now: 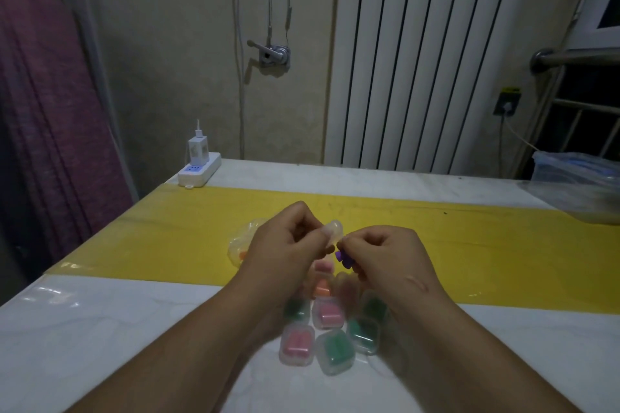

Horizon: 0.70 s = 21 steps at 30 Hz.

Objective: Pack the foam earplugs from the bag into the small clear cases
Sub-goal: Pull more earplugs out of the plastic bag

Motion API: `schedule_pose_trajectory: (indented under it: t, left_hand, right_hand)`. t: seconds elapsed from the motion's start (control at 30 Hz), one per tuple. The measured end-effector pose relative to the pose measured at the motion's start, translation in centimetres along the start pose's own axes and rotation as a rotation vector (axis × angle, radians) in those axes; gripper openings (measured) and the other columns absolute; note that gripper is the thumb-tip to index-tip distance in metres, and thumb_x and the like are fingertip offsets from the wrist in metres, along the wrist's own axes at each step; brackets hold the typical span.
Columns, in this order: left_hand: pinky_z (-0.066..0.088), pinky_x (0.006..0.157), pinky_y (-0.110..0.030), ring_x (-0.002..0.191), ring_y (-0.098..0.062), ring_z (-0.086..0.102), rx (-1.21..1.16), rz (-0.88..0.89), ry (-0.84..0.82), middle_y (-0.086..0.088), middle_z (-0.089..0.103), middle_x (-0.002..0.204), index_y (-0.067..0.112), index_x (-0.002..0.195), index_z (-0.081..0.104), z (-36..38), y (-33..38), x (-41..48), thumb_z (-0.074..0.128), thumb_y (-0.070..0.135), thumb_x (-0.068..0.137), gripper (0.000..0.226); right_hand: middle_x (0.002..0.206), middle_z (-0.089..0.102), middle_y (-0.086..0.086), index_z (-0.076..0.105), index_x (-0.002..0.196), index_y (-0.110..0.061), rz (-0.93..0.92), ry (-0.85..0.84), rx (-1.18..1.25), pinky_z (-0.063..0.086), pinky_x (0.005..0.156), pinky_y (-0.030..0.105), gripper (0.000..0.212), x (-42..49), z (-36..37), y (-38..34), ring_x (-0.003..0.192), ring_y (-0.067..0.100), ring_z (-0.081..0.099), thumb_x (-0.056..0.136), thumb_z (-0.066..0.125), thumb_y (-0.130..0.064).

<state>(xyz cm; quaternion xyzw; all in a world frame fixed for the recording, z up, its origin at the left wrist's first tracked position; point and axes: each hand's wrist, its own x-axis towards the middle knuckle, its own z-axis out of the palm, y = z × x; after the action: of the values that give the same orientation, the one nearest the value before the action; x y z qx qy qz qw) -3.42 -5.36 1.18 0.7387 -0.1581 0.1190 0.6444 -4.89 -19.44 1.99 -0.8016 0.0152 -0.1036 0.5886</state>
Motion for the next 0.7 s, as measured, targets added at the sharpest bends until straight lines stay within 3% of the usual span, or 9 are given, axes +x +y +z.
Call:
schedule_pose_trajectory:
  t: [0.13,0.27,0.4,0.47,0.63,0.7]
  left_hand:
    - [0.048,0.053,-0.015,0.062,-0.008,0.061,0.067,0.048,-0.008,-0.007,0.069,0.074,0.004,0.081,0.059,0.3,0.1,0.1,0.072,0.02,0.087,0.022]
    - [0.055,0.059,-0.022,0.073,-0.017,0.069,0.104,0.063,-0.016,-0.006,0.071,0.079,0.006,0.083,0.062,-0.1,-0.1,0.1,0.073,0.014,0.085,0.014]
    - [0.047,0.053,-0.011,0.065,-0.003,0.063,0.076,0.053,-0.018,-0.005,0.07,0.077,0.004,0.083,0.061,0.1,0.4,-0.2,0.07,0.017,0.089,0.017]
    - [0.047,0.053,-0.011,0.066,-0.009,0.064,0.085,0.049,-0.014,-0.005,0.07,0.078,0.004,0.084,0.06,0.4,0.5,-0.2,0.069,0.02,0.089,0.019]
    - [0.054,0.057,-0.023,0.071,-0.019,0.066,0.096,0.021,0.007,-0.001,0.069,0.075,0.008,0.082,0.059,0.9,0.3,-0.1,0.066,0.023,0.091,0.019]
    - [0.056,0.059,-0.028,0.072,-0.021,0.067,-0.032,-0.035,0.059,-0.005,0.068,0.073,0.007,0.079,0.054,0.8,0.2,0.2,0.062,0.018,0.093,0.019]
  right_hand:
    - [0.054,0.062,0.002,0.072,0.059,-0.006,0.049,-0.034,0.118,0.04,0.055,0.029,0.028,-0.1,-0.3,-0.3,0.052,0.013,0.048,0.082,0.064,-0.02]
    - [0.057,0.064,0.001,0.074,0.063,-0.008,0.012,-0.079,0.119,0.041,0.054,0.026,0.036,-0.3,-0.2,-0.4,0.054,0.011,0.05,0.087,0.069,-0.035]
    - [0.056,0.065,0.0,0.074,0.061,-0.009,0.015,-0.049,0.094,0.039,0.054,0.026,0.035,-0.3,-0.2,-0.6,0.05,0.008,0.05,0.087,0.068,-0.032]
    - [0.054,0.065,-0.001,0.073,0.059,-0.009,0.015,-0.019,0.087,0.039,0.054,0.026,0.034,-0.3,-0.2,-0.7,0.048,0.007,0.049,0.086,0.067,-0.029]
    - [0.051,0.064,0.0,0.072,0.056,-0.011,0.026,0.041,0.047,0.038,0.057,0.029,0.029,-0.1,-0.2,-0.4,0.045,0.009,0.047,0.08,0.066,-0.026]
    - [0.052,0.065,0.001,0.074,0.058,-0.012,0.046,0.045,0.044,0.039,0.058,0.03,0.023,0.0,-0.2,-0.2,0.048,0.012,0.048,0.077,0.064,-0.021]
